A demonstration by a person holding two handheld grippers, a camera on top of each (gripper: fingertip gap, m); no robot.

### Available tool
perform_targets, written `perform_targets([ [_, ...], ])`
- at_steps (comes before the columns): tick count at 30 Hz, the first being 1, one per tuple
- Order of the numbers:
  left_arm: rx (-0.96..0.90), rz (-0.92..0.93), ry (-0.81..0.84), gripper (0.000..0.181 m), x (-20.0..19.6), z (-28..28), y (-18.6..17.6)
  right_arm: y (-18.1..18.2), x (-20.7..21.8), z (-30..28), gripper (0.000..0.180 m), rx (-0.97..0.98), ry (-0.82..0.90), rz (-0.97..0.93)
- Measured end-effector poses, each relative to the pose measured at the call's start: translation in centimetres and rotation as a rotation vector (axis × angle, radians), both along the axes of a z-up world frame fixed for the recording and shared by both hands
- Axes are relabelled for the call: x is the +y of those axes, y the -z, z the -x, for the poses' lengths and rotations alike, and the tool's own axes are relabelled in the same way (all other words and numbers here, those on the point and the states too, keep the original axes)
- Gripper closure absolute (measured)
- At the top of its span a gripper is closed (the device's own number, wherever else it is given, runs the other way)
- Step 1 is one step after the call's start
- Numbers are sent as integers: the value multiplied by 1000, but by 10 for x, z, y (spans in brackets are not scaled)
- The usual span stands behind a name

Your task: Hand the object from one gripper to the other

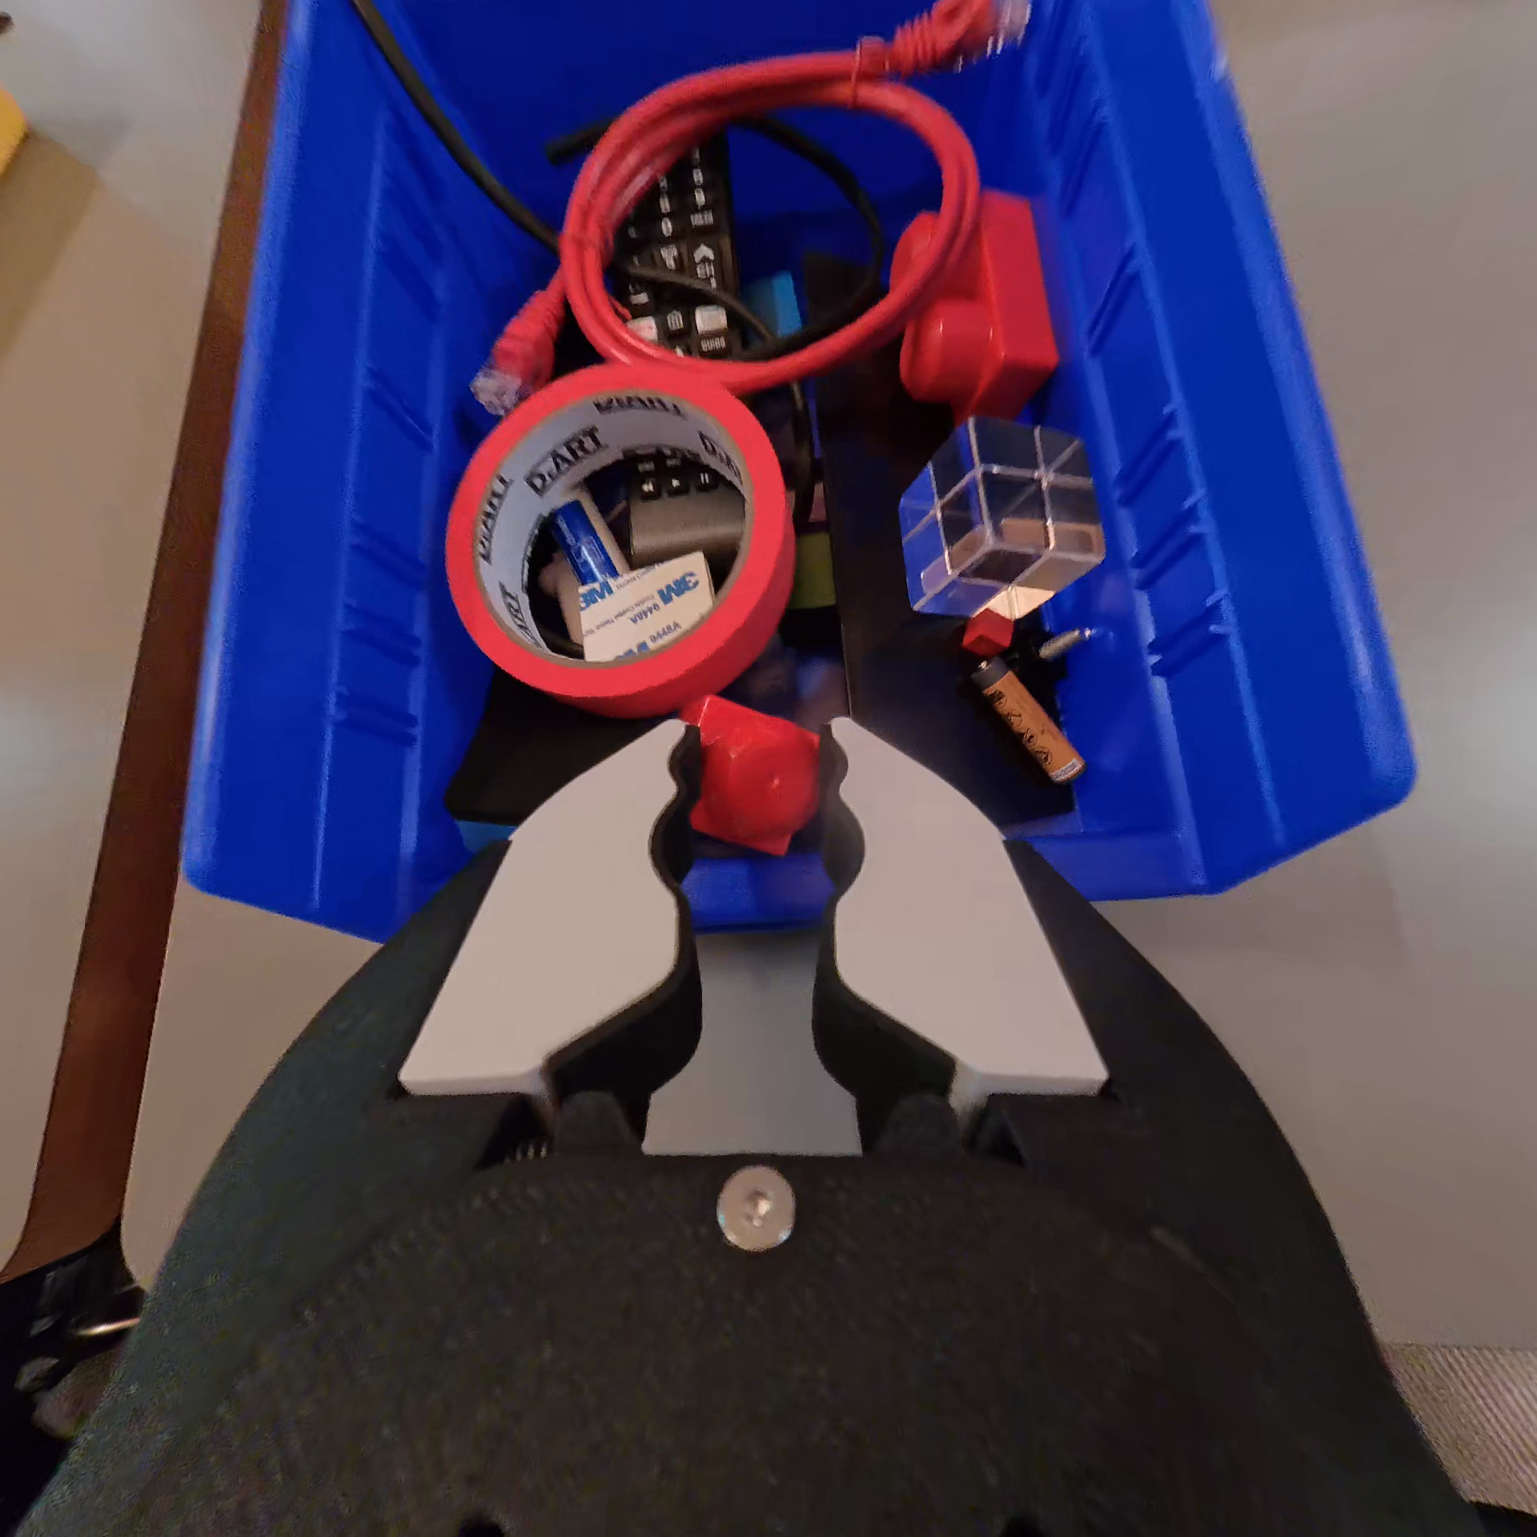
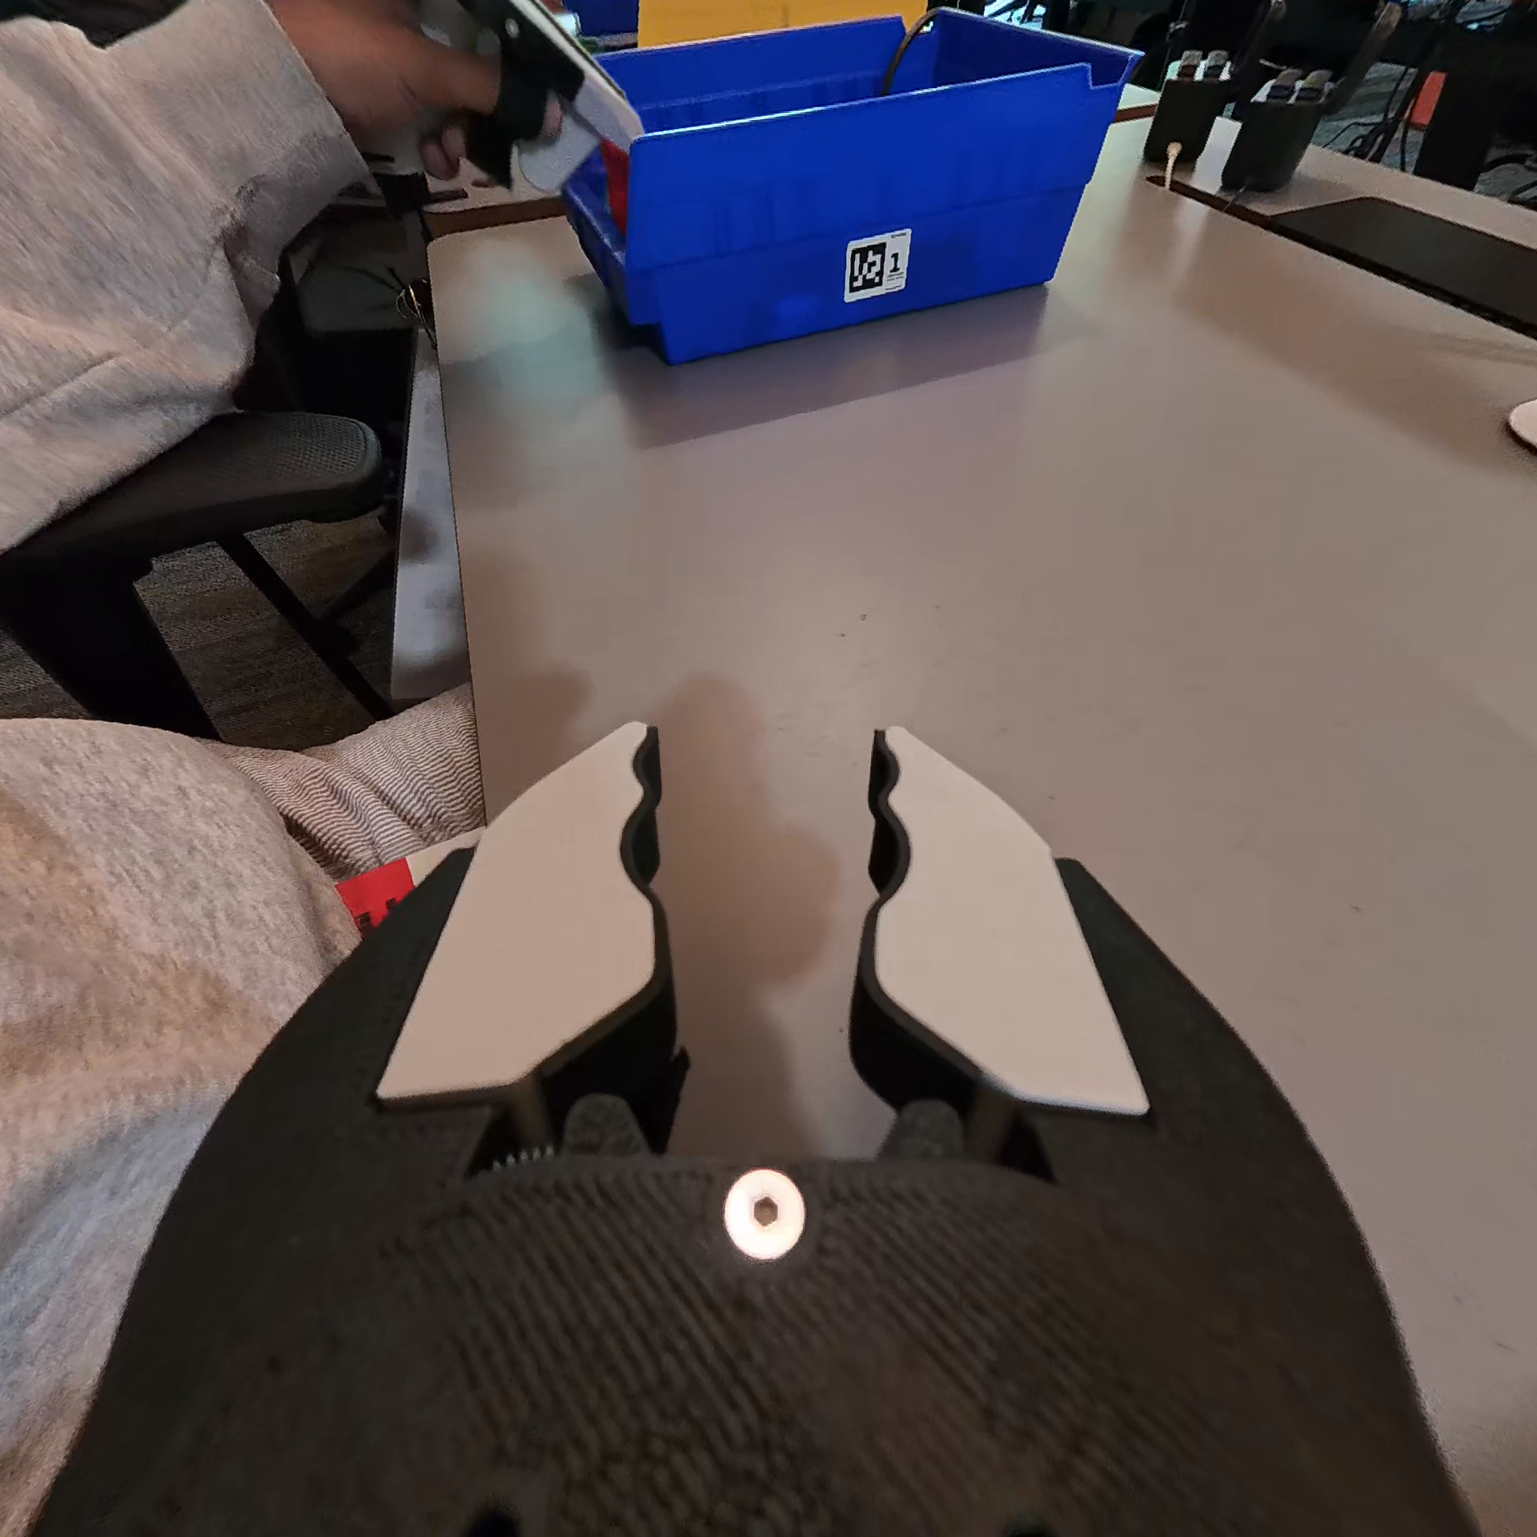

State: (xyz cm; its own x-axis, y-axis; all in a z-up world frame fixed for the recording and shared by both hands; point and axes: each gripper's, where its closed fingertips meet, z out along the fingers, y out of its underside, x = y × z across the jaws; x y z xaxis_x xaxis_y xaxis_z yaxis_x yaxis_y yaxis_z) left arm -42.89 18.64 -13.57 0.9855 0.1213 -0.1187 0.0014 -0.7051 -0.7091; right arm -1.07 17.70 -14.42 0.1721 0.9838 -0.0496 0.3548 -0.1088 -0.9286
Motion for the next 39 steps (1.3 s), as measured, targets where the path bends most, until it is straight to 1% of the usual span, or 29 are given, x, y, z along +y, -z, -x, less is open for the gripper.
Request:
perform_targets([
  [1, -19, -30, -1, 155, -1, 1, -6, 0, 0, 0, 131, -2, -1, 0],
  [8, -210, -252, 16, 155, -4, 0, -45, 1, -1, 1, 131, -8, -5, -7],
  [11, -305, -357, 68, 155, -2, -12, -68, 1, -1, 1, 131, -12, -6, -9],
  [16, -508, -492, 247, 155, 3, -63, -110, -1, 0, 1, 128, -1, 5, -20],
  [20, -691, -567, 442, 155, 6, -128, -145, -20, 4, 0, 120, 73, 43, -118],
  [23, -793, -552, 584, 155, 8, -185, -155, -43, 3, -2, 116, 134, 76, -267],
  [26, -942, -506, 724, 155, 7, -249, -155, -65, 0, -7, 114, 168, 111, -461],
  [31, -1209, -331, 889, 155, -4, -346, -131, -88, -10, -14, 113, 184, 133, -783],
  [33, -1320, -263, 926, 156, -11, -374, -122, -91, -15, -15, 115, 185, 116, -842],
  [35, -1423, -213, 949, 155, -17, -392, -116, -91, -18, -15, 116, 187, 91, -854],
  [39, -1546, -145, 944, 156, -22, -411, -105, -93, -23, -17, 120, 216, 52, -869],
])
